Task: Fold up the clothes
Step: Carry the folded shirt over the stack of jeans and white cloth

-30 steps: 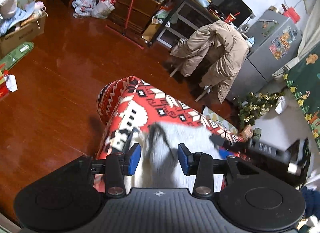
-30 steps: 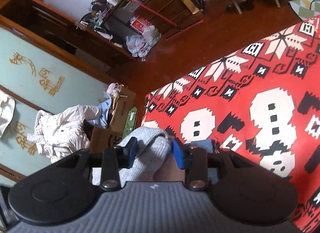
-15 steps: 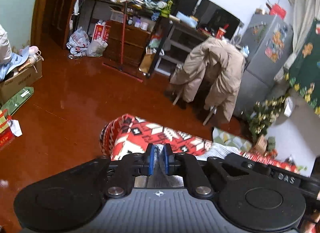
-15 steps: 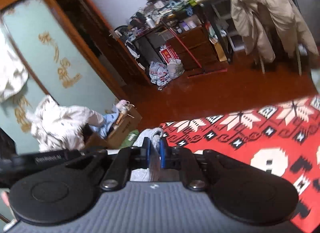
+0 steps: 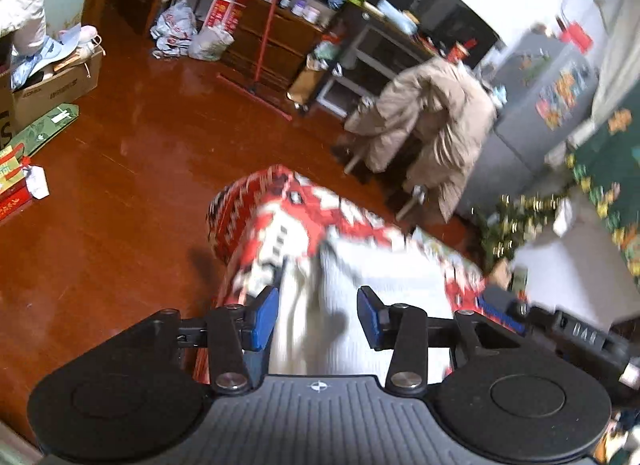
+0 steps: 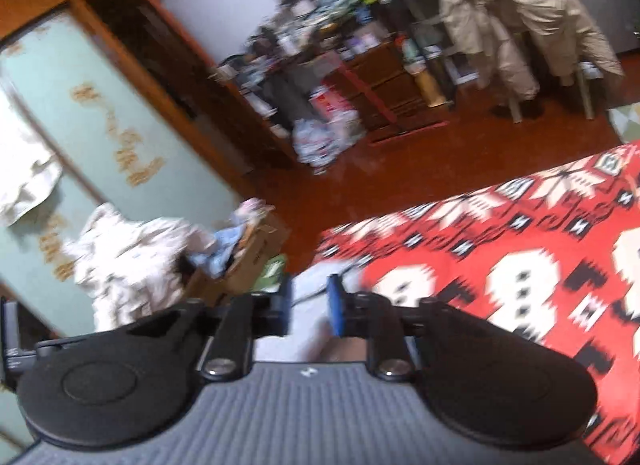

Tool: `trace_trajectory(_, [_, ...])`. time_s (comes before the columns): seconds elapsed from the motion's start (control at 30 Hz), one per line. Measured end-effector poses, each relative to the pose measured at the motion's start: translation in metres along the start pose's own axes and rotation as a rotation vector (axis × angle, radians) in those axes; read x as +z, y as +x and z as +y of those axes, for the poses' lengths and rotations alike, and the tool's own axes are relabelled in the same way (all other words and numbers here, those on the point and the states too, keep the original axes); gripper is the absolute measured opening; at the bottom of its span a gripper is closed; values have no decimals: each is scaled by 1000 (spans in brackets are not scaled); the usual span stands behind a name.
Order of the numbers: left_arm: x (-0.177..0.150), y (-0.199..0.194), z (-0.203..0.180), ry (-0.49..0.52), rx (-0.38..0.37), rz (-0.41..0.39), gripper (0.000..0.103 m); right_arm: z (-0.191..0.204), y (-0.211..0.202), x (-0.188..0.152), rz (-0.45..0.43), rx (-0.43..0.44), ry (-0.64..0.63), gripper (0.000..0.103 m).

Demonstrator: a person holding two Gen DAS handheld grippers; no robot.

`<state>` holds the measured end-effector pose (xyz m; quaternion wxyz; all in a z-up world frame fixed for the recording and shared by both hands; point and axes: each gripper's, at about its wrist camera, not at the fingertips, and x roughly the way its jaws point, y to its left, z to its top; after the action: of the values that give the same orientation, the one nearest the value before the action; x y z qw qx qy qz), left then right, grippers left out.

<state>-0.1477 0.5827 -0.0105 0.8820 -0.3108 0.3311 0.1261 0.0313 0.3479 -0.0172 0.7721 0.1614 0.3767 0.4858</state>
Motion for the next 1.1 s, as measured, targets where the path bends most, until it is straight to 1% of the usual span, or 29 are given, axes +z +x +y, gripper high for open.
trace_trajectory(0.1, [-29,-10,-3,15,-9,56,43,29,-6,-23,43,17,-56,14])
trace_trajectory(0.23, [-56,-20,3,4,-12,81,45,52,-17,-57,112,15,-62,15])
trace_trajectory(0.33, [-65,-23,11,-30,-40,100,45,58,-30,-84,153,-6,-50,18])
trace_trajectory(0.47, [-68,-17,23,-86,-72,109,44,55,-30,-109,227,-8,9,20])
trace_trajectory(0.5, [-69,-17,23,-86,-71,103,40,54,-28,-113,229,-8,32,21])
trace_trajectory(0.53, [-70,-18,23,-84,-67,97,34,52,-27,-117,230,-8,56,20])
trace_trajectory(0.57, [-70,-19,22,-82,-63,92,22,50,-26,-121,232,-7,79,15])
trace_trajectory(0.6, [-70,-21,22,-87,-63,90,16,49,-25,-124,233,-8,97,2])
trace_trajectory(0.63, [-69,-24,23,-99,-68,92,16,49,-25,-126,233,-10,107,1])
trace_trajectory(0.7, [-66,-27,27,-127,-78,99,15,50,-24,-131,236,-17,120,1])
trace_trajectory(0.8, [-68,-18,42,-185,-86,136,16,47,-20,-137,262,-39,105,1])
trace_trajectory(0.83, [-69,-18,46,-196,-93,136,16,45,-24,-137,255,-39,101,1])
trace_trajectory(0.87, [-68,-22,47,-199,-90,128,16,44,-27,-136,248,-40,98,3])
trace_trajectory(0.9, [-67,-28,46,-197,-79,117,16,43,-30,-135,240,-40,94,6])
trace_trajectory(0.97, [-64,-39,44,-201,-73,85,15,42,-38,-132,222,-40,82,7])
trace_trajectory(1.0, [-61,-45,42,-213,-77,62,11,44,-43,-128,204,-36,65,8])
trace_trajectory(1.1, [-50,-59,36,-255,-92,-15,11,54,-51,-112,154,-29,7,12])
